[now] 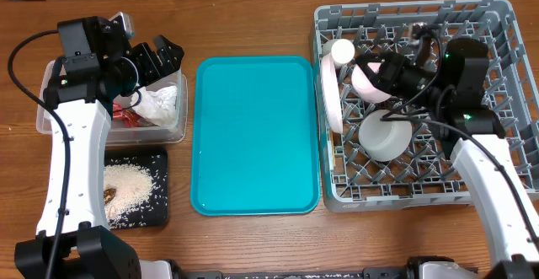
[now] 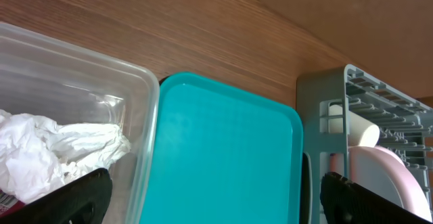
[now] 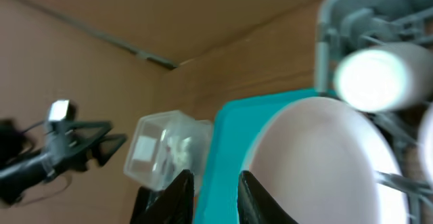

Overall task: Sort waste into correct bins and load items into the dishwasher
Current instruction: 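Lift the white plate with the right gripper and carry it over the rack, then stand the white plate upright in the rack's left side and release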

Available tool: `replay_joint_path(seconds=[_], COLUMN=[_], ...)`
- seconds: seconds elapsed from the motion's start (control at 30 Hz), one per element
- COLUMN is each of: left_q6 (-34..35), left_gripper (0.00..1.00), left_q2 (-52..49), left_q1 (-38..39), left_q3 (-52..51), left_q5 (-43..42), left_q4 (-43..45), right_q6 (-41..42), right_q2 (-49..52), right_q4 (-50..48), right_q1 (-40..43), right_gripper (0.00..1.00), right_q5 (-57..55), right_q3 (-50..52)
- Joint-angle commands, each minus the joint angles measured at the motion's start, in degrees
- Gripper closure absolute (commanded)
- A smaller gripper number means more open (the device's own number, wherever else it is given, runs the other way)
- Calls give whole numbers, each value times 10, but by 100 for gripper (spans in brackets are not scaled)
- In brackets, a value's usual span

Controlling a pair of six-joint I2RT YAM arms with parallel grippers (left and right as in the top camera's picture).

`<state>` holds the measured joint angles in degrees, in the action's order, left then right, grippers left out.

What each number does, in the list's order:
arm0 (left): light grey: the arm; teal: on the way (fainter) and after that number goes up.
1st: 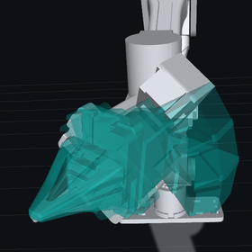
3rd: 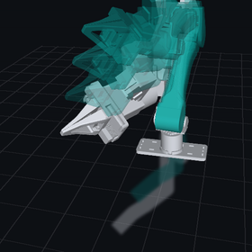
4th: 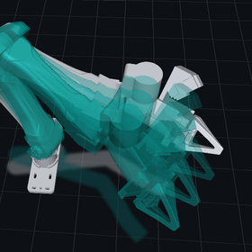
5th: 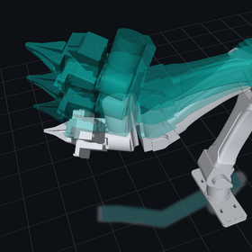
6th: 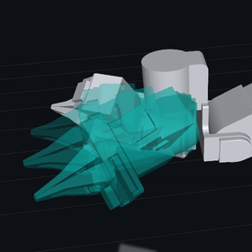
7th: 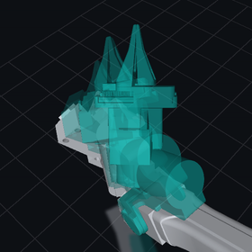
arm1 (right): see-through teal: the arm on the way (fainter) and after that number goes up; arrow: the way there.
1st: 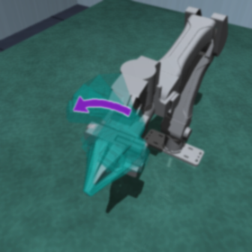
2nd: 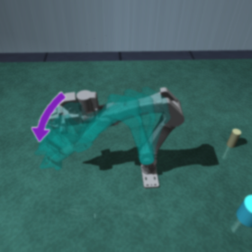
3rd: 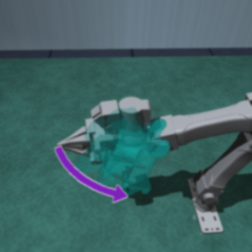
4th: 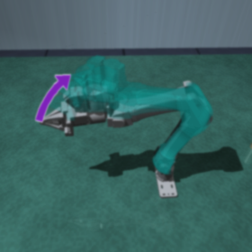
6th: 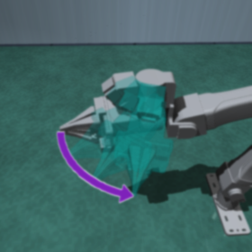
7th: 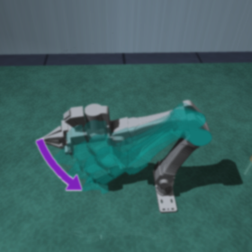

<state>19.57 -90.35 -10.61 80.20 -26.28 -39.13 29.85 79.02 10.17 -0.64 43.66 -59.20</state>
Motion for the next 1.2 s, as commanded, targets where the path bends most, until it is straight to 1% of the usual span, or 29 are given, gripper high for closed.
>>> replay_joint_path(seconds=[0.0, 0.1, 0.17, 0.2, 0.23, 0.27, 0.3, 0.43, 0.53, 0.67, 1.17], left_q6=[3, 4, 3, 3, 3, 3, 3, 3, 3, 3, 3], left_gripper=[0, 0, 0, 0, 0, 0, 0, 0, 0, 0, 0], left_q2=[0, 0, 0, 0, 0, 0, 0, 0, 0, 0, 0], left_q1=[1, 1, 1, 1, 1, 1, 1, 1, 1, 1, 1], left_q3=[6, 6, 6, 6, 6, 6, 6, 6, 6, 6, 6], left_q5=[1, 1, 1, 1, 1, 1, 1, 1, 1, 1, 1], left_q4=[2, 2, 2, 2, 2, 2, 2, 2, 2, 2, 2], right_q6=[-69, -118, -134, -134, -134, -134, -134, -137, -138, -138, -138], right_q2=[-31, -31, -31, -31, -32, -32, -32, -32, -32, -31, -31], right_q4=[15, 43, 71, 83, 96, 104, 113, 143, 170, 203, 204], right_q1=[-49, -83, -94, -95, -95, -92, -88, -70, -60, -60, -60], right_gripper=[73, 69, 61, 52, 37, 21, 0, 0, 0, 0, 0], right_q5=[34, 0, -70, -104, -144, -179, -224, -397, -479, -485, -485], right_q3=[-22, -22, -22, -22, -22, -22, -22, -22, -22, -21, -20])
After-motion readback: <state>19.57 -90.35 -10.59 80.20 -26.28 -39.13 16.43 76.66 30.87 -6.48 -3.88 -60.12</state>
